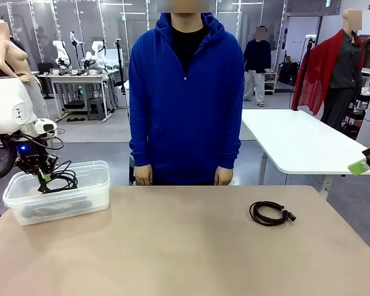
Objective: Organize and store the cables.
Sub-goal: Place the USB Extension Cable into the Organizing box.
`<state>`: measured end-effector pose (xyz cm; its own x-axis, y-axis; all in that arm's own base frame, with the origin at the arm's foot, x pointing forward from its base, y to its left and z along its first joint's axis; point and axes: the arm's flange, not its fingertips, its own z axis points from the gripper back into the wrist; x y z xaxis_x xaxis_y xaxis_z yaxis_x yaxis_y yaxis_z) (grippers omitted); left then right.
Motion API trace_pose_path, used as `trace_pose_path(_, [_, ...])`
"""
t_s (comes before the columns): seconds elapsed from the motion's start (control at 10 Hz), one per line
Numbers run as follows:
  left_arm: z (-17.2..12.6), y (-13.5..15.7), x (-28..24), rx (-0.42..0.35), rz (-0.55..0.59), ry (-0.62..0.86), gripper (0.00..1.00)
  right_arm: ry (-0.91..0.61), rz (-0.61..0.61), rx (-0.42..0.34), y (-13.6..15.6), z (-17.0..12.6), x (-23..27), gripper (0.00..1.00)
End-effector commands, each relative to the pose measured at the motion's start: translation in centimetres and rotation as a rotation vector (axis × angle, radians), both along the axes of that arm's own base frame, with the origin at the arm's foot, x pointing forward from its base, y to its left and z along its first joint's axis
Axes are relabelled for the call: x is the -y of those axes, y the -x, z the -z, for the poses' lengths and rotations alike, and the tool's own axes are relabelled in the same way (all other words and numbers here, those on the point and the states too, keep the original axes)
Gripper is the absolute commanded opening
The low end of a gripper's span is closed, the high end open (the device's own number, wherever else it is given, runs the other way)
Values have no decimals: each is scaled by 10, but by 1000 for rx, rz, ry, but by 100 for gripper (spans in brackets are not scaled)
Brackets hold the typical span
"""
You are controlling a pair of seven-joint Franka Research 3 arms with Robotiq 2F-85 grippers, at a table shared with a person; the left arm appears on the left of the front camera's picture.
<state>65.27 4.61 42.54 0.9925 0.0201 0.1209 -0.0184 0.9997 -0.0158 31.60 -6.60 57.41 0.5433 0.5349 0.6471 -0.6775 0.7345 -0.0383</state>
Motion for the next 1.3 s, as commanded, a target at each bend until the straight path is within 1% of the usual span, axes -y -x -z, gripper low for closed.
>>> trace_pose_path(0.0, [-6, -3, -3, 2, -15, 6, 33, -4, -7, 1, 0, 1, 2, 100])
trace_pose_path(0.1, [-6, -2, -3, -1, -8, 12, 42, -4, -7, 1, 0, 1, 2, 100])
trace_pose_path(0.2, [-7, -2, -4, -1, -5, 12, 46, -4, -7, 1, 0, 1, 2, 100])
trace_pose_path(0.3, [-9, -1, -4, 1, 3, 10, 54, -4, -7, 1, 0, 1, 2, 100])
trace_pose_path(0.4, [-11, 1, -6, 1, 7, 6, 59, -4, -7, 1, 0, 1, 2, 100])
trace_pose_path(0.5, [-11, 3, -8, 0, 6, 2, 68, -4, -7, 1, 0, 1, 2, 100])
trace_pose_path(0.6, [-11, 4, -9, -2, 1, 1, 72, -4, -7, 1, 0, 1, 2, 100])
trace_pose_path(0.7, [-12, 5, -10, -3, 1, -10, 81, -4, -7, 1, 0, 1, 2, 100])
trace_pose_path(0.8, [-14, 7, -9, -2, -2, -19, 85, -4, -7, 1, 0, 1, 2, 100])
trace_pose_path(0.9, [-15, 9, -10, 3, -4, -18, 94, -4, -7, 1, 0, 1, 2, 100])
trace_pose_path(1.0, [-16, 11, -9, 5, -1, -17, 99, -4, -7, 1, 0, 1, 2, 100])
trace_pose_path(1.1, [-17, 14, -9, 7, 6, -8, 100, -4, -7, 1, 0, 1, 2, 100])
trace_pose_path(1.2, [-20, 16, -5, -15, 20, 23, 100, -4, -7, 1, 0, 1, 2, 100])
